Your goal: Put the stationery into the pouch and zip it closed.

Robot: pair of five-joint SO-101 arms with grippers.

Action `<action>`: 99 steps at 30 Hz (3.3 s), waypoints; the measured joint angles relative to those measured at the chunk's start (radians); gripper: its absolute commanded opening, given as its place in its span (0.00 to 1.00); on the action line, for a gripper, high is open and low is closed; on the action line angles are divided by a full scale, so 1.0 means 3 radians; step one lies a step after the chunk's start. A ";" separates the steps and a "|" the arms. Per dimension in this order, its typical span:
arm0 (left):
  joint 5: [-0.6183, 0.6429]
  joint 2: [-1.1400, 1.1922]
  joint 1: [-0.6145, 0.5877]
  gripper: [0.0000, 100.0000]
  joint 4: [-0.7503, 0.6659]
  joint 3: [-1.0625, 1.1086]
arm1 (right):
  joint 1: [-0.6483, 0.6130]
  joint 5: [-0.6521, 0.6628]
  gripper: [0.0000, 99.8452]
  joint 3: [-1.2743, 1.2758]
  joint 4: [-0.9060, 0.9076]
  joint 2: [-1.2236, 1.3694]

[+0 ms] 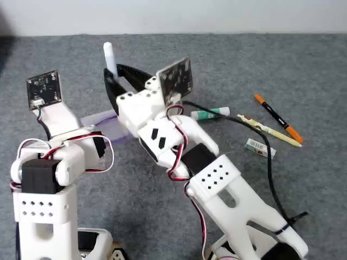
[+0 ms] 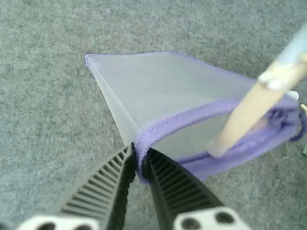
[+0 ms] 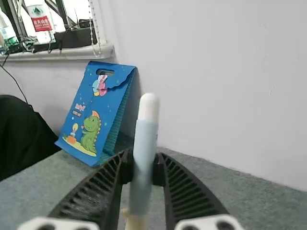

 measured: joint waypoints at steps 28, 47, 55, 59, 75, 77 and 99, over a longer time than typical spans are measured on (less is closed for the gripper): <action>0.0000 0.0015 -0.0010 0.01 0.0000 0.0000 | -0.0107 0.0573 0.01 0.0568 -0.1192 -0.0113; 0.0000 0.0020 0.0005 0.01 0.0000 0.0000 | -0.0123 0.0639 0.01 0.1355 -0.1274 -0.0793; 0.0000 0.0020 0.0005 0.01 0.0000 0.0000 | -0.0123 0.0639 0.01 0.1381 -0.0123 -0.1678; 0.0000 0.0020 0.0005 0.01 0.0000 0.0000 | -0.0123 0.0639 0.01 0.1391 0.0476 -0.2117; 0.0000 0.0026 0.0000 0.01 0.0000 0.0000 | -0.0113 0.0639 0.01 0.1580 0.1964 -0.3115; 0.0000 0.0026 0.0000 0.01 0.0000 0.0000 | -0.0107 0.0639 0.01 0.1688 0.2000 -0.3181; 0.0000 0.0026 -0.0015 0.01 0.0000 0.0000 | 0.0010 0.0245 0.14 0.0736 0.2552 -0.2204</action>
